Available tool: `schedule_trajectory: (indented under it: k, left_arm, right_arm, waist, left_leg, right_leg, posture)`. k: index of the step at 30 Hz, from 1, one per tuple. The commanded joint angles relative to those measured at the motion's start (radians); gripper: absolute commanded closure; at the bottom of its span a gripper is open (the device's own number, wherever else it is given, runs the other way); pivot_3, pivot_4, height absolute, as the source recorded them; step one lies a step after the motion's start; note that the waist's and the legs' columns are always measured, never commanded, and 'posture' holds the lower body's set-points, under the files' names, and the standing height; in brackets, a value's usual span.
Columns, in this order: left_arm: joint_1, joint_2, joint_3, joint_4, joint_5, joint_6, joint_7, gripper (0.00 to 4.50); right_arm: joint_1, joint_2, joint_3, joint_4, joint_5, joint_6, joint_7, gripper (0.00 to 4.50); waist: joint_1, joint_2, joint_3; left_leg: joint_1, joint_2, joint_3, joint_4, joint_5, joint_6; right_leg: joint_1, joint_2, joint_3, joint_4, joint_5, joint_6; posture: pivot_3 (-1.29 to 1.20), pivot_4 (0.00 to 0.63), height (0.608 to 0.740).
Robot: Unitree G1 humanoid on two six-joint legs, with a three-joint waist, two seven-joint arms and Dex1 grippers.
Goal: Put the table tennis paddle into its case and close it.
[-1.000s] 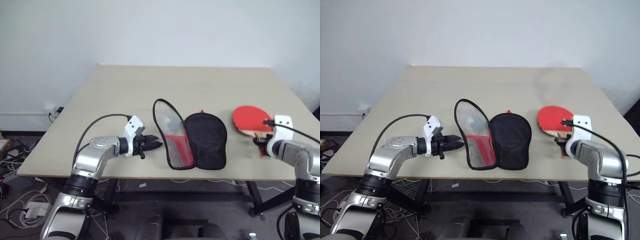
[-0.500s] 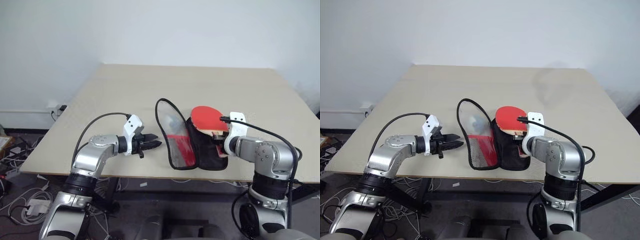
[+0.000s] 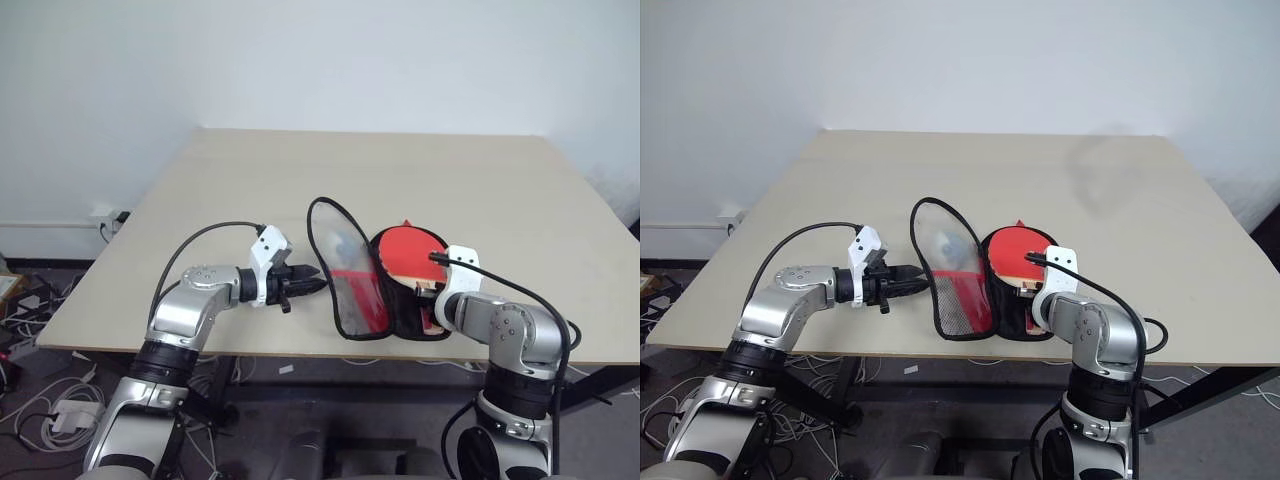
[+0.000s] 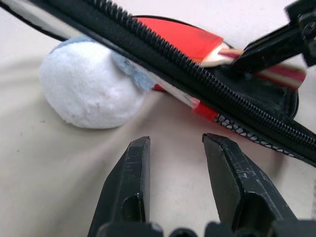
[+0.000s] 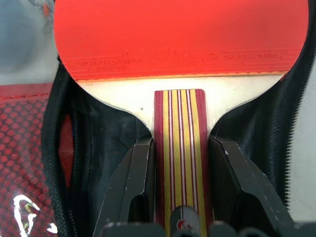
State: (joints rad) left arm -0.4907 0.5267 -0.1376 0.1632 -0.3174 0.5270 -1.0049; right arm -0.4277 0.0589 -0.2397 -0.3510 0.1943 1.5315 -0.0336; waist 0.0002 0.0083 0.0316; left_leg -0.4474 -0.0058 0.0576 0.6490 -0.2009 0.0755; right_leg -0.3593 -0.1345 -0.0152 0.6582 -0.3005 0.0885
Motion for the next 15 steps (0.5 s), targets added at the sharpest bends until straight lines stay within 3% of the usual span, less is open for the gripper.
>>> schedule_trajectory:
  k: [1, 7, 11, 15]
  left_arm:
    - [-0.034, 0.002, 0.004, -0.015, 0.006, -0.014, -0.008, 2.79]
    - [-0.029, 0.000, 0.002, -0.019, 0.012, -0.016, -0.008, 2.79]
    - [-0.032, -0.007, -0.001, -0.017, 0.013, -0.017, -0.009, 2.79]
    - [-0.079, -0.071, -0.029, -0.013, -0.009, 0.017, -0.025, 2.79]
  right_arm:
    - [-0.004, -0.002, 0.017, 0.023, -0.011, -0.055, 0.000, 2.02]
    - [-0.023, -0.051, 0.020, -0.019, 0.047, -0.061, 0.082, 0.07]
    - [-0.093, -0.152, -0.069, -0.134, 0.149, -0.117, 0.214, 0.07]
    - [-0.217, -0.281, -0.235, -0.188, 0.260, -0.164, 0.317, 0.07]
  waist:
    - [0.000, 0.000, 0.000]
    - [0.000, 0.000, 0.000]
    - [0.001, 0.000, 0.000]
    - [0.002, 0.000, 0.001]
  left_leg:
    - [0.000, 0.000, 0.000, 0.000, 0.000, 0.000]
    - [0.001, 0.001, 0.007, 0.000, 0.000, -0.001]
    - [0.001, 0.000, 0.007, 0.000, 0.000, 0.000]
    - [0.001, 0.000, 0.005, 0.000, 0.000, 0.000]
  right_leg:
    - [0.000, 0.000, 0.000, 0.000, 0.000, 0.000]
    - [0.000, 0.000, 0.000, 0.000, 0.000, 0.000]
    - [0.000, 0.000, 0.000, 0.000, 0.000, 0.000]
    - [0.000, 0.000, 0.001, 0.000, 0.000, 0.000]
  posture:
    - [0.00, 0.000, 0.715]
    - [0.00, 0.000, 0.715]
    - [0.00, 0.000, 0.715]
    - [0.00, 0.000, 0.715]
